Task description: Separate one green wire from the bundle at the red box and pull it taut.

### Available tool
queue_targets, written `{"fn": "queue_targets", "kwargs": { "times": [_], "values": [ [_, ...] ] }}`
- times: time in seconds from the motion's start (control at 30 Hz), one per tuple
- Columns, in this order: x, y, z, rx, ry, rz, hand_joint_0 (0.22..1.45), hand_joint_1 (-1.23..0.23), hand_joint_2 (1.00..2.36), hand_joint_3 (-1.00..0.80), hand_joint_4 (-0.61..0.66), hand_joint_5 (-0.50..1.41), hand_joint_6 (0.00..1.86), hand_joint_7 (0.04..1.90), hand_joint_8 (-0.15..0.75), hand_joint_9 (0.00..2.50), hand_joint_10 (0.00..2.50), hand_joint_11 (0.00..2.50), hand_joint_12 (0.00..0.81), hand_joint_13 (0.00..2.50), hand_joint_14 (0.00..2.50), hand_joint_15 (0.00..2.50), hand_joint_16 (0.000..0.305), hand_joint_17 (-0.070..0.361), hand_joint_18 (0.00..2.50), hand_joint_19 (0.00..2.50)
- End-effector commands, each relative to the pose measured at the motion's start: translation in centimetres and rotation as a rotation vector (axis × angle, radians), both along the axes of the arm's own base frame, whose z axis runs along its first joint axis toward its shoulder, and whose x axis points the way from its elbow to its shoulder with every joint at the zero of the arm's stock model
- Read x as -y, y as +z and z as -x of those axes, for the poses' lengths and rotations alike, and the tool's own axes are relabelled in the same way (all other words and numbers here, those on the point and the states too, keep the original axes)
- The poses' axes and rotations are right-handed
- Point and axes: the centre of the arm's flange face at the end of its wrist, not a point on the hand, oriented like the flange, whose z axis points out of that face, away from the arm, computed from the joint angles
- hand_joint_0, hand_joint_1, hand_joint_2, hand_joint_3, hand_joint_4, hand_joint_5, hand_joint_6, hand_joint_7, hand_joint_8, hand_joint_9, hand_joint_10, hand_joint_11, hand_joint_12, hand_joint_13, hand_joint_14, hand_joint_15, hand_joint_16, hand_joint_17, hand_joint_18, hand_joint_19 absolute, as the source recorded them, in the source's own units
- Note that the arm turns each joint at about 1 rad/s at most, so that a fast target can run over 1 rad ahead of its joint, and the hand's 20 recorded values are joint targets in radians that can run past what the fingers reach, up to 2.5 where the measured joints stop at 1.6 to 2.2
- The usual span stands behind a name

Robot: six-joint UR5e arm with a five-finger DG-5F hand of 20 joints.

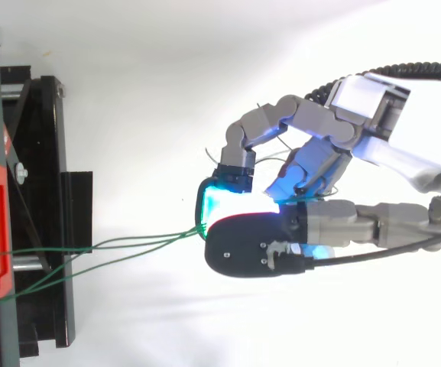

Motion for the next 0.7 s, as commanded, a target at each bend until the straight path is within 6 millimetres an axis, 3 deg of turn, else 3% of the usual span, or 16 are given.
{"fn": "queue_targets", "kwargs": {
  "times": [0.0,0.4,0.67],
  "values": [
    [0.13,0.01,0.08,-0.002,-0.002,0.000,0.63,-0.72,1.02,-0.11,0.13,-0.20,0.93,1.00,0.298,1.19,0.01,1.30,0.353,1.45,0.01,1.43,0.062,0.140,0.88,0.73],
    [0.13,-0.04,0.08,-0.007,-0.002,0.001,0.69,-0.86,1.02,-0.28,0.15,-0.21,0.94,1.00,0.278,1.14,0.02,1.32,0.330,1.40,0.02,1.44,0.057,0.128,0.83,0.71],
    [0.13,-0.04,0.08,-0.007,-0.002,0.001,0.75,-0.87,1.01,-0.44,0.17,-0.21,0.94,0.96,0.276,1.15,0.02,1.31,0.328,1.40,0.02,1.44,0.056,0.126,0.84,0.70]
  ]
}}
